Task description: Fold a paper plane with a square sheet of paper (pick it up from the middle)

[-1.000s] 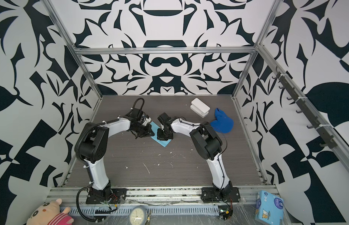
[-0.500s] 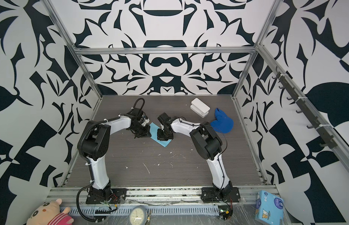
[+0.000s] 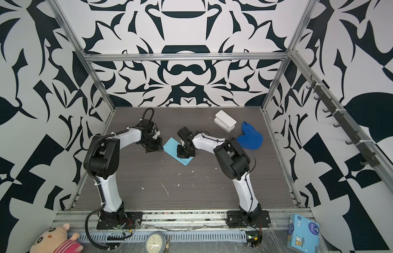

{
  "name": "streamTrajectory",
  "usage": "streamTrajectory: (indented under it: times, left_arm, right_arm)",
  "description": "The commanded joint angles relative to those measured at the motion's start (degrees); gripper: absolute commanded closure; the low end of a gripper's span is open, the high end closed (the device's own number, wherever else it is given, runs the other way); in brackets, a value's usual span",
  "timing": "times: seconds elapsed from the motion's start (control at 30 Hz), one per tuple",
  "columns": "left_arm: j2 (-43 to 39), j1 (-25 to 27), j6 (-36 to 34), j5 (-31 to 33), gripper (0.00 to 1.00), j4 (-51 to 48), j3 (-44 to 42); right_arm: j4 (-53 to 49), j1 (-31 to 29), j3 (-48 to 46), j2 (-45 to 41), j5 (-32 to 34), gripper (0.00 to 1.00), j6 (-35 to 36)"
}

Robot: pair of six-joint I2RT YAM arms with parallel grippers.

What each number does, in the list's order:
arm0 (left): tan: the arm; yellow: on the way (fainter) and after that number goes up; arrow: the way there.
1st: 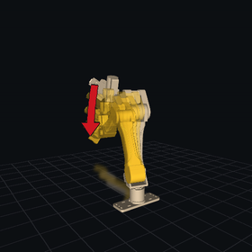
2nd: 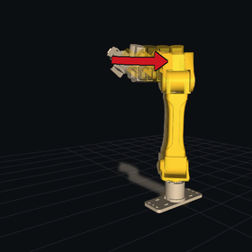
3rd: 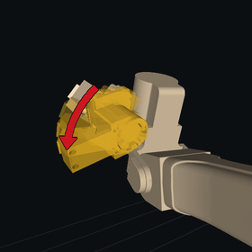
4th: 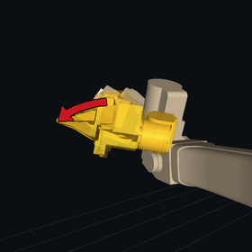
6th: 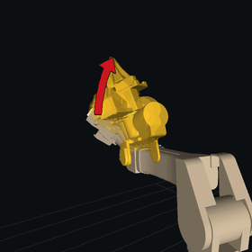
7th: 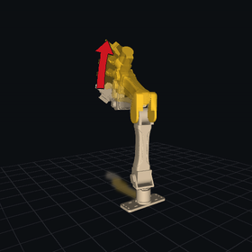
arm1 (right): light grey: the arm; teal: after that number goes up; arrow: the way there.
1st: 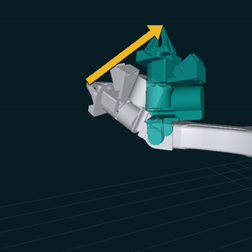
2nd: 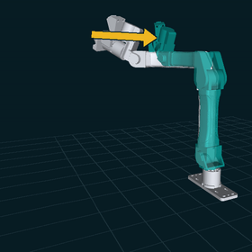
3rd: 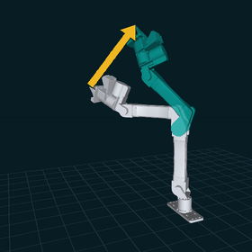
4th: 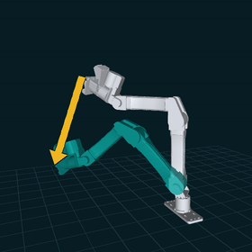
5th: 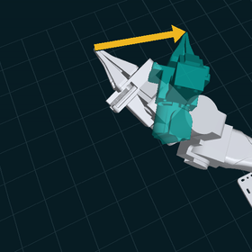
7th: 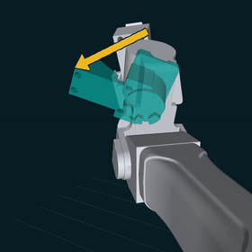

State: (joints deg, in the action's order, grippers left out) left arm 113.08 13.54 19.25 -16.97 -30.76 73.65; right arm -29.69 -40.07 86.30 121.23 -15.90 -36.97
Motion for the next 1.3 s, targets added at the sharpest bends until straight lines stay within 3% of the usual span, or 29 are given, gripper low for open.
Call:
streamTrajectory:
  times: [0.0,0.2,0.37,0.43,0.7,0.8,1.0,1.1,1.27]
  left_arm:
    - [2.54,-2.13,1.4,6.03,0.92,-2.75,0.05]
    - [-0.38,-2.91,4.4,5.96,0.89,-0.67,1.47]
    - [-8.81,-1.64,12.7,0.14,0.79,8.12,-5.67]
    - [-11.81,0.36,16.3,-0.58,0.76,12.08,-9.68]
    - [-16.51,5.25,26.4,-6.06,0.76,26.09,-16.6]
    - [-14.66,6.91,27.77,-6.19,0.75,27.25,-16.52]
    - [-9.24,8.48,29.25,-5.58,0.75,26.23,-14.63]
    - [-8.14,8.57,28.86,-4.54,0.75,26.34,-14.68]
    - [-8.12,8.53,27.63,-4.52,0.74,26.47,-14.75]
  right_arm:
    - [-4.58,0.17,0.47,1.47,2.2,1.0,0.76]
    - [-3.09,0.17,0.14,0.54,2.44,1.0,-0.48]
    - [7.52,0.1,-6.69,-5.17,6.71,1.0,-13.01]
    - [16.14,0.08,-8.86,-7.7,4.76,1.0,-16.15]
    - [17.0,2.14,-5.04,-10.1,1.64,1.0,-9.65]
    - [15.2,4.78,-3.98,-7.87,-2.14,1.0,-6.37]
    - [4.68,6.27,1.53,-6.05,0.29,0.98,1.6]
    - [5.55,9.02,-2.96,-9.34,-0.08,0.86,2.37]
    - [8.91,13.67,-11.86,-14.05,-8.37,0.54,6.66]
